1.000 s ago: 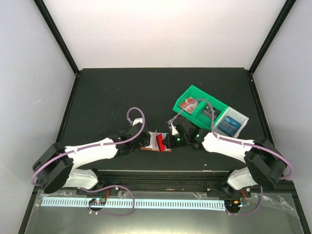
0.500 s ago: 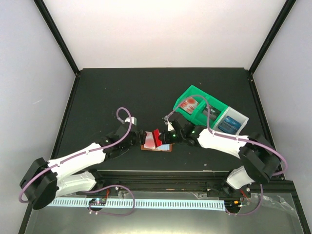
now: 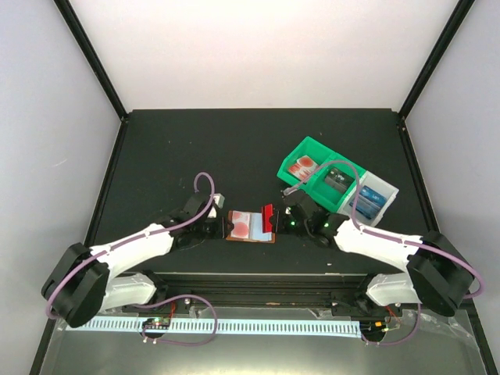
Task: Put the credit cards into the card holder
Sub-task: Insert the credit card into the card holder.
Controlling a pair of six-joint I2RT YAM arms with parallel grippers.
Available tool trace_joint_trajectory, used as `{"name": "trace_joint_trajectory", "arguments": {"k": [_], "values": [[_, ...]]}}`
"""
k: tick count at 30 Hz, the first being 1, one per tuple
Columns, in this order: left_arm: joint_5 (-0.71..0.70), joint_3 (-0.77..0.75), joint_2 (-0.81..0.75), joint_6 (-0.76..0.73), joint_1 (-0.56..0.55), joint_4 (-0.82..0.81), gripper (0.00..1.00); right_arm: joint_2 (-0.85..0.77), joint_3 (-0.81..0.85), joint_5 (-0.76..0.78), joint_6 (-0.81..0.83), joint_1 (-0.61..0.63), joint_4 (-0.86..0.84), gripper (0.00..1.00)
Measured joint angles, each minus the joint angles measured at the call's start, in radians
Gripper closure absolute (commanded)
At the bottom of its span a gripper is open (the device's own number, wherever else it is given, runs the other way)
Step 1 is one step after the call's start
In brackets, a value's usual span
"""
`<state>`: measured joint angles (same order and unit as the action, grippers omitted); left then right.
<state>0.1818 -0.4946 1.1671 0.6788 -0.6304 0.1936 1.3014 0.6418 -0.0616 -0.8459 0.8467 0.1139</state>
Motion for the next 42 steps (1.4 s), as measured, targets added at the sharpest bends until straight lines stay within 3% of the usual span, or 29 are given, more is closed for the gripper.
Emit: {"name": "trace_joint_trajectory", "arguments": {"k": [16, 28, 42], "values": [[0.046, -0.003, 0.191, -0.049, 0.021, -0.050, 0.83, 0.074, -0.065, -0.047, -0.133, -0.007, -0.240, 0.99], [0.024, -0.007, 0.203, -0.051, 0.022, -0.051, 0.91, 0.225, -0.069, -0.099, -0.207, -0.008, -0.377, 0.99], [0.029, 0.002, 0.203, -0.059, 0.027, -0.061, 0.92, 0.293, -0.114, -0.111, -0.314, -0.008, -0.502, 0.99]]}}
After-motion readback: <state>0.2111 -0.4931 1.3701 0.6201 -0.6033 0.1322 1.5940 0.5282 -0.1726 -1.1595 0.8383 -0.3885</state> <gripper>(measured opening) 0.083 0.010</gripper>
